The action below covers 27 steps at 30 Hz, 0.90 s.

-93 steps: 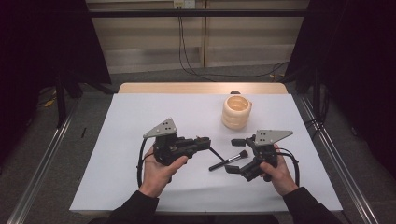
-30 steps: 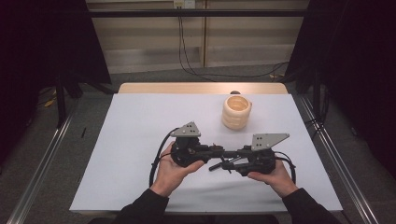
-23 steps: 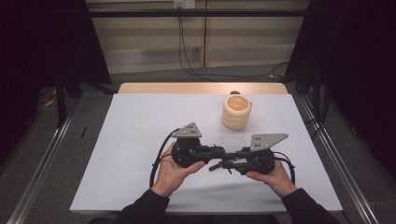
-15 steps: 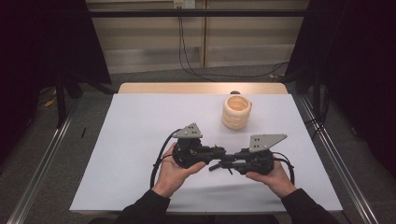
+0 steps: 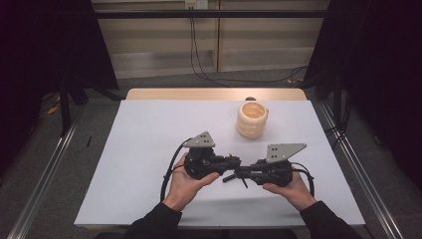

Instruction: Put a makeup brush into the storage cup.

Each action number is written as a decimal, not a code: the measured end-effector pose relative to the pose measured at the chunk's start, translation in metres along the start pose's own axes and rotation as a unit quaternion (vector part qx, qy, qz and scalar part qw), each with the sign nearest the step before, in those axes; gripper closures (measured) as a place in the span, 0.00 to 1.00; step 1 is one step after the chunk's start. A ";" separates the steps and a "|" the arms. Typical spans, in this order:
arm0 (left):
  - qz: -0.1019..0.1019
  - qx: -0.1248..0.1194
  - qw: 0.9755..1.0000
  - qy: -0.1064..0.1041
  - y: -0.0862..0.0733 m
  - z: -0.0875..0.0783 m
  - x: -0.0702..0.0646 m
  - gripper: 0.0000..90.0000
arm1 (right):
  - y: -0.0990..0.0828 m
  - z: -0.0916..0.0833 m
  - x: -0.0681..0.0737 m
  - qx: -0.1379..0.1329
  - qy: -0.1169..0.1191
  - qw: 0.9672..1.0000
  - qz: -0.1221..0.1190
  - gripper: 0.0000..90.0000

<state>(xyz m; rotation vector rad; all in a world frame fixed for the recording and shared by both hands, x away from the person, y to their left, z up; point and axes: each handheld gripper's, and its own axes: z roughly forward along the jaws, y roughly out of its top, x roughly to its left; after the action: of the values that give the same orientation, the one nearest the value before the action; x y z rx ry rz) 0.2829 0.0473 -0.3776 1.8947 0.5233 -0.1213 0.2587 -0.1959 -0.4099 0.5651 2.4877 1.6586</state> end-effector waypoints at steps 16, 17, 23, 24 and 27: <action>0.009 -0.020 0.999 0.039 -0.001 -0.005 0.000 0.44 | 0.001 -0.004 -0.001 -0.013 -0.007 1.000 0.005 0.93; 0.010 -0.027 0.999 0.045 -0.002 -0.006 0.000 0.36 | 0.001 -0.004 -0.001 -0.015 -0.007 1.000 0.006 0.93; 0.004 -0.041 0.997 0.072 -0.003 -0.012 0.002 0.19 | 0.001 -0.005 -0.002 -0.018 -0.013 1.000 0.007 0.93; 0.007 -0.039 0.996 0.078 -0.003 -0.013 0.003 0.17 | 0.002 -0.005 -0.002 -0.020 -0.015 1.000 0.008 0.93; 0.012 -0.049 0.995 0.087 -0.005 -0.016 0.003 0.12 | 0.002 -0.007 -0.002 -0.023 -0.019 1.000 0.008 0.93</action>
<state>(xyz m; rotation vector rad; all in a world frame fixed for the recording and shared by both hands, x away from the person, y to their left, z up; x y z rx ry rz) 0.2811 0.0643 -0.3773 1.8238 0.6134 0.0851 0.2592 -0.2023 -0.4058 0.6075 2.4196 1.6896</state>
